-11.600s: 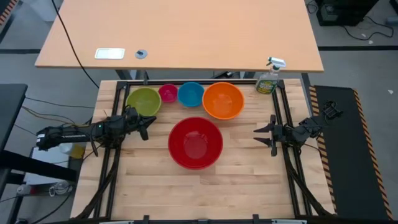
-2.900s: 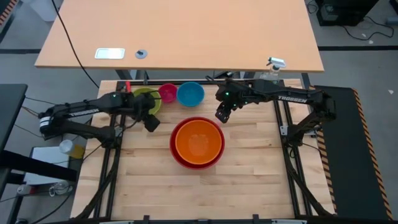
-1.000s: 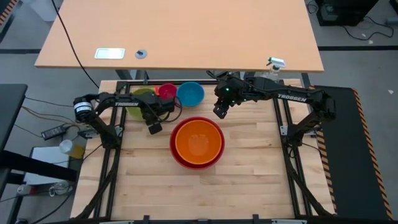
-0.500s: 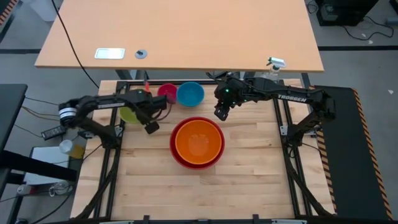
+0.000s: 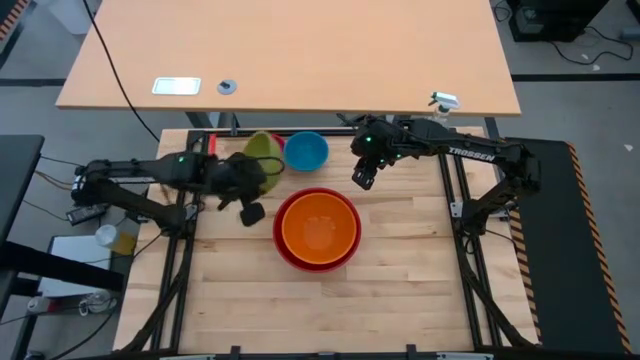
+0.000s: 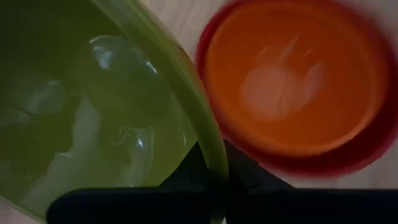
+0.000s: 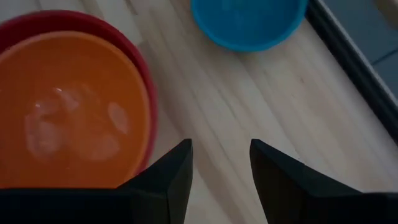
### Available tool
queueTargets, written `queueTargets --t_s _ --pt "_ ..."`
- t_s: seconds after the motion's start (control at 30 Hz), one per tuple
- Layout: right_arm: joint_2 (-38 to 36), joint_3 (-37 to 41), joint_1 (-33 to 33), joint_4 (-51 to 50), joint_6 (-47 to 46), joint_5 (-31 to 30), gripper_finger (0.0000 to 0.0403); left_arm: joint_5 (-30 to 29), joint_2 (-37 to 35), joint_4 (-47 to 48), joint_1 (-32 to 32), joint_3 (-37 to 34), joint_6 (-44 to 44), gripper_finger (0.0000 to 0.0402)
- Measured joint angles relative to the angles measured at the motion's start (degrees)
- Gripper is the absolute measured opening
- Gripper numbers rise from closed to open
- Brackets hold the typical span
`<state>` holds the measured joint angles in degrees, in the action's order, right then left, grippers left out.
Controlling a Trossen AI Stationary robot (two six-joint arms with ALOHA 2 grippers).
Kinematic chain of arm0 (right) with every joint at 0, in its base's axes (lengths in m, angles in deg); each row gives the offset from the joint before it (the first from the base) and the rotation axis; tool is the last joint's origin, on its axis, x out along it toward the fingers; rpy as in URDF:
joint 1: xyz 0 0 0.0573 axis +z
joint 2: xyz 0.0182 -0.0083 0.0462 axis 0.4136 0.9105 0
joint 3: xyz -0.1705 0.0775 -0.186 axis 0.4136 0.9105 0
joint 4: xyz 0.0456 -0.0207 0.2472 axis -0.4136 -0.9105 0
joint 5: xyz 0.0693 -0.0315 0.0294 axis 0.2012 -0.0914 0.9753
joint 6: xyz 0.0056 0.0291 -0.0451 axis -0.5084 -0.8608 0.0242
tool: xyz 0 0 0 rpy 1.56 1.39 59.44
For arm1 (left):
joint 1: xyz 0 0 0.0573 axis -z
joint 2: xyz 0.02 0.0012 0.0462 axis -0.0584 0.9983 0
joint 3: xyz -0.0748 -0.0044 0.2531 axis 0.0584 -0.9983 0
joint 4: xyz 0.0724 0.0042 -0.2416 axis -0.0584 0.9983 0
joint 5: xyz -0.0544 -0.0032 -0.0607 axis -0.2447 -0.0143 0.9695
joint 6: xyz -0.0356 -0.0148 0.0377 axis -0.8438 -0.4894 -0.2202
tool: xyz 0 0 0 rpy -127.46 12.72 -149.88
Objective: Nest bowls inside each other
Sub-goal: Stack the green bowl on the orange bowl
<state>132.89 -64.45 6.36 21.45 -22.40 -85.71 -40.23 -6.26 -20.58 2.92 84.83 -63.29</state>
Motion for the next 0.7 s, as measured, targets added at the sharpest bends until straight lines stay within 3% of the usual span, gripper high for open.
queueTargets --t_s 0.13,0.33,0.53,0.7 --pt "-2.93 0.00 -0.79 -1.35 0.84 -4.53 0.0168 -2.92 0.55 -10.32 7.28 0.63 8.31 0.0014" --pt "-9.34 -0.02 -3.82 -1.63 -0.69 -7.23 0.0168 -2.13 9.46 -20.63 13.40 0.90 14.58 0.0014" --pt "-12.23 -0.02 -6.13 -2.36 -0.81 -7.39 0.0168 2.65 24.49 -19.02 13.26 7.40 20.72 0.0014" --pt "-12.37 -0.02 -6.51 -4.04 -1.15 -7.01 0.0168 5.39 36.33 -6.76 12.15 15.88 26.04 0.0014"
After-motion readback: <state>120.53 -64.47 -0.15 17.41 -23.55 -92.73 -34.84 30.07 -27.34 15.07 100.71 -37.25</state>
